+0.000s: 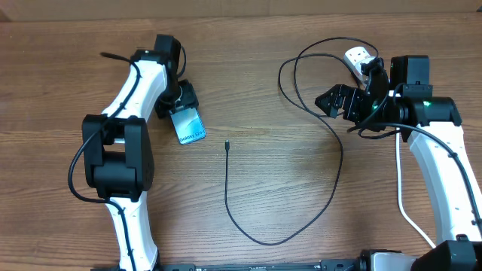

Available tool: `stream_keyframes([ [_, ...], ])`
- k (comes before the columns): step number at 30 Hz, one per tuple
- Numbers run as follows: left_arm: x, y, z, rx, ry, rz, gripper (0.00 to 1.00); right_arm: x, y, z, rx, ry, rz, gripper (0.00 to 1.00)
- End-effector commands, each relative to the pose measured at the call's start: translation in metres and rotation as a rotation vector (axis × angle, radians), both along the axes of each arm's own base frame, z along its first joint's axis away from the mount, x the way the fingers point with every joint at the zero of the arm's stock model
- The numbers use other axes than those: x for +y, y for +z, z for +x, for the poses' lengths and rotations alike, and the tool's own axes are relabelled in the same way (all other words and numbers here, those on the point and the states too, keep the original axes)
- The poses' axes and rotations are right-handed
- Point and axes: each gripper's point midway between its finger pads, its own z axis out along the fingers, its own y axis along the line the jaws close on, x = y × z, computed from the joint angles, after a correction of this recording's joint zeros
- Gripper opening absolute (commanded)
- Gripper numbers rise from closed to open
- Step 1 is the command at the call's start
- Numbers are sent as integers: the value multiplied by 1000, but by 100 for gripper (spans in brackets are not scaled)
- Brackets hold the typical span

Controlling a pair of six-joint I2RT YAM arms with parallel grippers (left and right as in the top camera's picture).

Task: Plug charger to phone and switch on socket
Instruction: 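Lift the phone upright with the left gripper and tilt it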

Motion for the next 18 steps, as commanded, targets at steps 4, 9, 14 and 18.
stream_keyframes([
  [4, 4, -35, -20, 30, 13, 23, 68, 2, 10, 6, -28, 3, 1, 100],
  [9, 6, -48, -32, 53, 12, 26, 70, 2, 10, 6, -29, 3, 0, 100],
  [14, 6, -50, -36, 67, -7, 28, 88, 0, 10, 7, -31, -2, -10, 100],
  [18, 2, -49, -38, 75, -54, 4, 92, 0, 10, 7, -34, 0, -11, 100],
])
